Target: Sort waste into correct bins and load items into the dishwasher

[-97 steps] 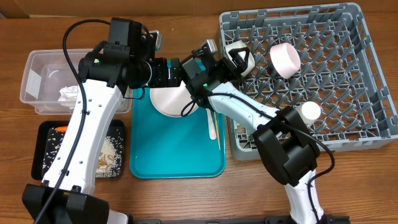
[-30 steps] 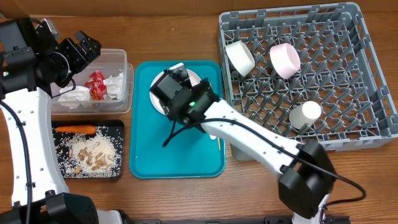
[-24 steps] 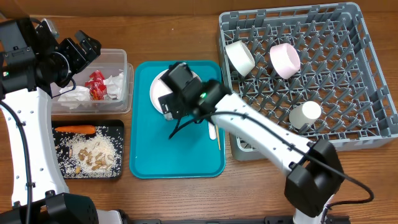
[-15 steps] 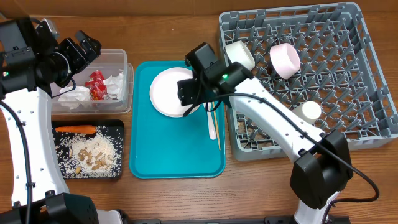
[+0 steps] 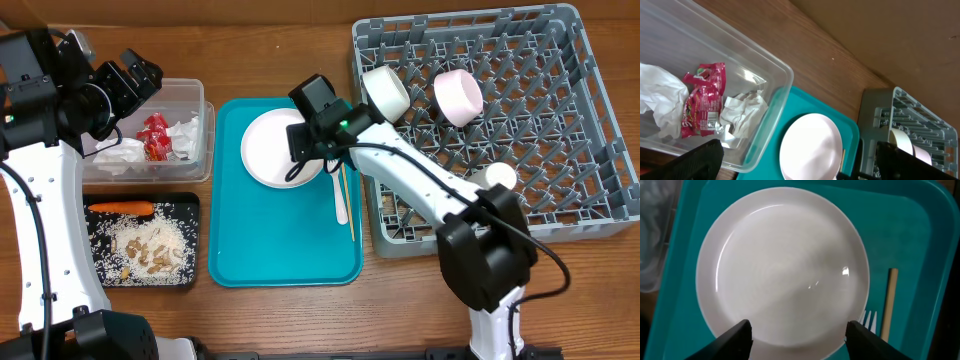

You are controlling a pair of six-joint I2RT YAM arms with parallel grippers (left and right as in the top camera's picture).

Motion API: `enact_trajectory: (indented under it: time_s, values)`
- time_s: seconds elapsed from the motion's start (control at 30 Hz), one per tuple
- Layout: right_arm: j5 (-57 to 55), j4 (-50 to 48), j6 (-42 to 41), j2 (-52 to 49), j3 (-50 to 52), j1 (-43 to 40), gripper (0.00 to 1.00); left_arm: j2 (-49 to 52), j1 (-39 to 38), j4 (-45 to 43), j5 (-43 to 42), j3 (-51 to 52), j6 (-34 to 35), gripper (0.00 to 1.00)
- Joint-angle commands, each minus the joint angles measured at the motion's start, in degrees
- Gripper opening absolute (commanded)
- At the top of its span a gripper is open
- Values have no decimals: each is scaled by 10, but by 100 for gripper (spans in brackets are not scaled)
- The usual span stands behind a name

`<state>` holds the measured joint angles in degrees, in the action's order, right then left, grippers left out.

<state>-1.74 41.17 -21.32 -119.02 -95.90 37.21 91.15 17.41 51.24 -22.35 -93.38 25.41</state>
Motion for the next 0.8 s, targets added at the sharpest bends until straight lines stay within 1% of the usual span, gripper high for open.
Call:
enact_trajectory:
  time_s: [0.0,0.2,0.37,0.5,0.77]
  values:
    - [-41,-23,7,-15,-16,2,63,-12,2,0,-10,-12,5,100]
    - [-101,-57,18,-30,-16,1,63,-12,2,0,-10,-12,5,100]
    - [-101,-70,21,-50,-16,1,63,-12,2,0,-10,-12,5,100]
    - [-101,-78,42,-65,-16,0,63,-12,2,0,-10,-12,5,100]
    - [-101,-89,42,-99,-16,-5,63,-12,2,0,-10,-12,5,100]
